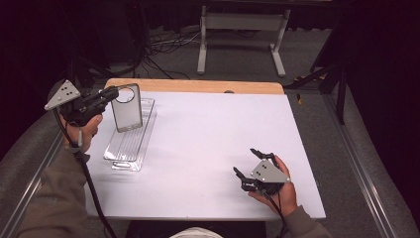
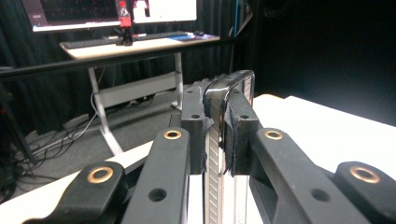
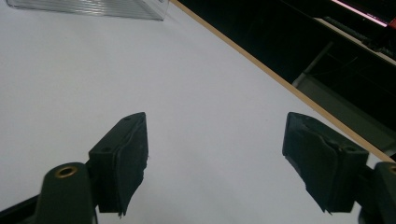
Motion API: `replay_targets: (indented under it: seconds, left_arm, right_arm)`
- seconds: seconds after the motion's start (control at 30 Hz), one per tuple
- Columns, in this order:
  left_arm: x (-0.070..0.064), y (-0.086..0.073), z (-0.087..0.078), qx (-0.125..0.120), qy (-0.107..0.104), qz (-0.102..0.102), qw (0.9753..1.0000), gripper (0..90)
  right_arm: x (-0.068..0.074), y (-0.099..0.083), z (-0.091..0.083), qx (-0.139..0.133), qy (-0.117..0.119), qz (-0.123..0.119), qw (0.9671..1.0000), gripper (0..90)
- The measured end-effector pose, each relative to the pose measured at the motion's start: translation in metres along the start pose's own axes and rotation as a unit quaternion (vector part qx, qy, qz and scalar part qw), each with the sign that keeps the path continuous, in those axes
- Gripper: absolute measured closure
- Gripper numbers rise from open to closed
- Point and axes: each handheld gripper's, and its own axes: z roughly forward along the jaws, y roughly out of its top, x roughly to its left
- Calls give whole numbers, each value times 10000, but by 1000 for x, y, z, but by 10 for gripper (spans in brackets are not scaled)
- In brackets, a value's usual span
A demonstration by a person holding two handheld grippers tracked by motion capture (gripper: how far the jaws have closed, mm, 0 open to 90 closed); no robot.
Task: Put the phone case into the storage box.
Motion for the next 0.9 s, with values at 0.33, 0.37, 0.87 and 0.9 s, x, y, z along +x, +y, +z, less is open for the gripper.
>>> replay_targets:
  seconds: [0.33, 0.37, 0.87, 0.9]
  left_arm:
    - [14, -5, 21, 297, 121, 90, 9994, 807]
    - [15, -6, 23, 301, 124, 103, 9994, 807]
    - [31, -23, 60, 355, -1, 98, 9993, 807]
    - [32, -25, 63, 363, 4, 91, 9993, 807]
  right_arm:
    - [-1, -2, 0, -2, -60, 59, 10000, 245]
    - [-1, -2, 1, 7, -56, 61, 10000, 245]
    - [0, -3, 10, 217, -30, 31, 9998, 241]
    - [0, -4, 10, 236, -39, 31, 9997, 242]
